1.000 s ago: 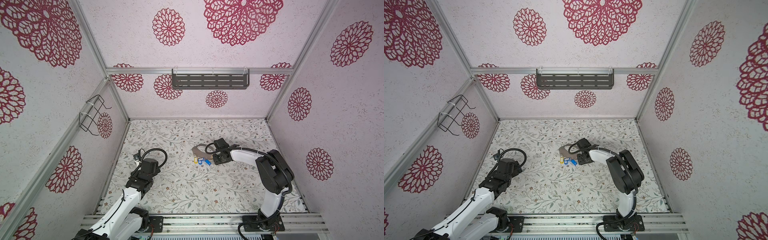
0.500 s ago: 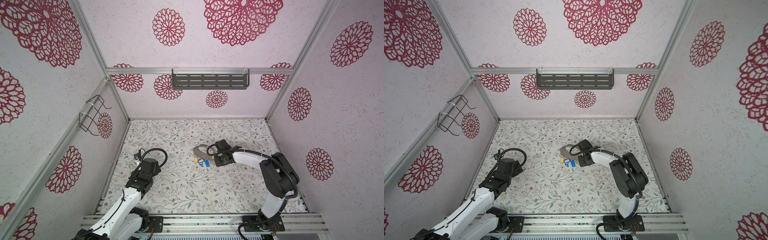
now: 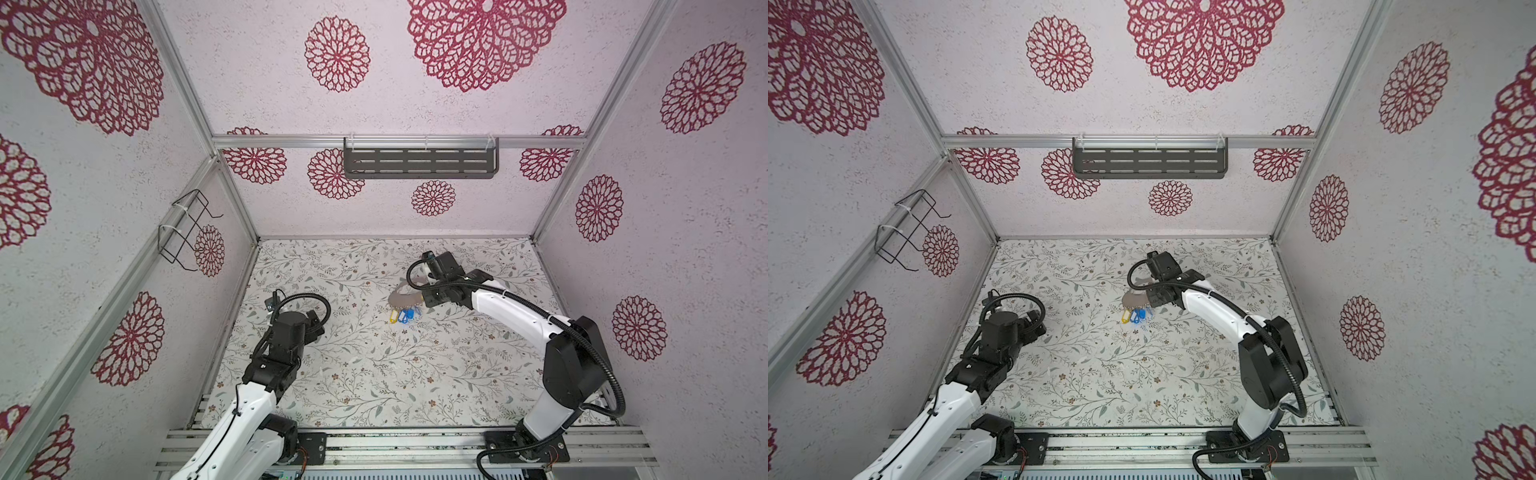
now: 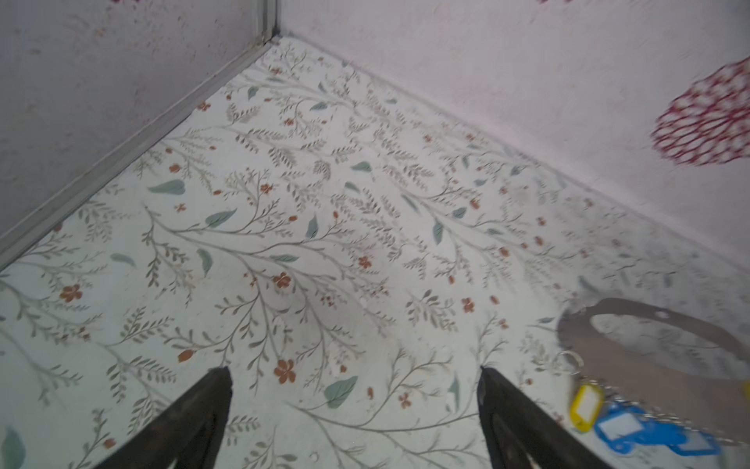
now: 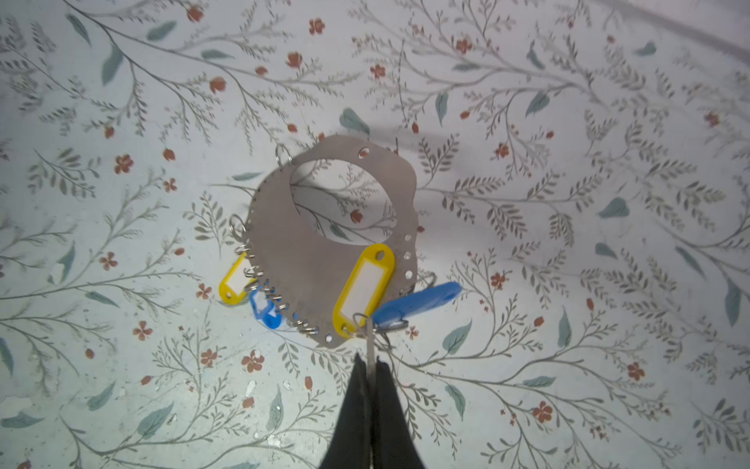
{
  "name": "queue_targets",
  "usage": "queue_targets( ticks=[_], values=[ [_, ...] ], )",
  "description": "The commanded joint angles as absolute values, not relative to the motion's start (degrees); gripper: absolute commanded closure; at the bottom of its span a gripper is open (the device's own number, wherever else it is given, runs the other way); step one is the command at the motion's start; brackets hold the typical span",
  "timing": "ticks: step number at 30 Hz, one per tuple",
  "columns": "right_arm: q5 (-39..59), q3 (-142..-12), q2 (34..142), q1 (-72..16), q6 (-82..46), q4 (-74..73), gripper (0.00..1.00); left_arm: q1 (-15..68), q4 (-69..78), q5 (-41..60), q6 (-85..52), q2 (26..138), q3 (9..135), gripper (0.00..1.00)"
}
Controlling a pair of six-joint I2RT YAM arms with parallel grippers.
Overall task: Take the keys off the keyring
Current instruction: 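Grasp the grey ring plate edge with the right gripper and lift it, then raise the held ring plate toward the left gripper while the left gripper approaches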
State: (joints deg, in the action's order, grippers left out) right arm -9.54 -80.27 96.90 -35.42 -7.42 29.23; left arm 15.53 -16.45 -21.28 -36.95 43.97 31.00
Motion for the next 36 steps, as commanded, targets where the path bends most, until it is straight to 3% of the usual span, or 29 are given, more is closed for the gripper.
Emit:
queue_targets(
  ticks=[1,7,10,12,15,21,29,36],
  values=[
    [-12.27,-86.06,94.52,-36.01,-2.23,29.62,1.0,15.2,-9.87,-15.26,-35.95,40.99,33.93,0.03],
    [-8.53,-93.65,92.61,-39.18,2.38,27.28,1.0,15.11,-14.03,-4.53,-32.89,47.91,47.07,0.01],
    [-4.25,-91.74,88.7,-40.98,2.72,20.78,1.0,15.27,-13.43,4.9,-33.65,52.15,51.88,0.11],
    [-1.76,-88.34,85.96,-41.13,2.5,15.34,1.0,15.98,-10.05,9.63,-33.58,54.13,52.82,0.23],
    [2.9,-87.63,83.98,-41.13,1.12,13.82,1.0,18.12,-4.33,9.41,-31.73,55.34,51.41,0.41],
    [10.87,-85.82,80.41,-41.05,-2.65,11.25,1.0,21.35,11.49,8.69,-27.0,54.53,43.25,0.57],
    [13.07,-84.6,79.22,-41.04,-5.98,10.39,1.0,30.61,13.8,1.9,-18.1,54.82,41.75,0.58],
    [11.78,-83.94,78.84,-41.04,-6.16,10.5,1.0,32.85,11.36,-0.76,-16.28,54.63,42.63,0.59]
  ],
)
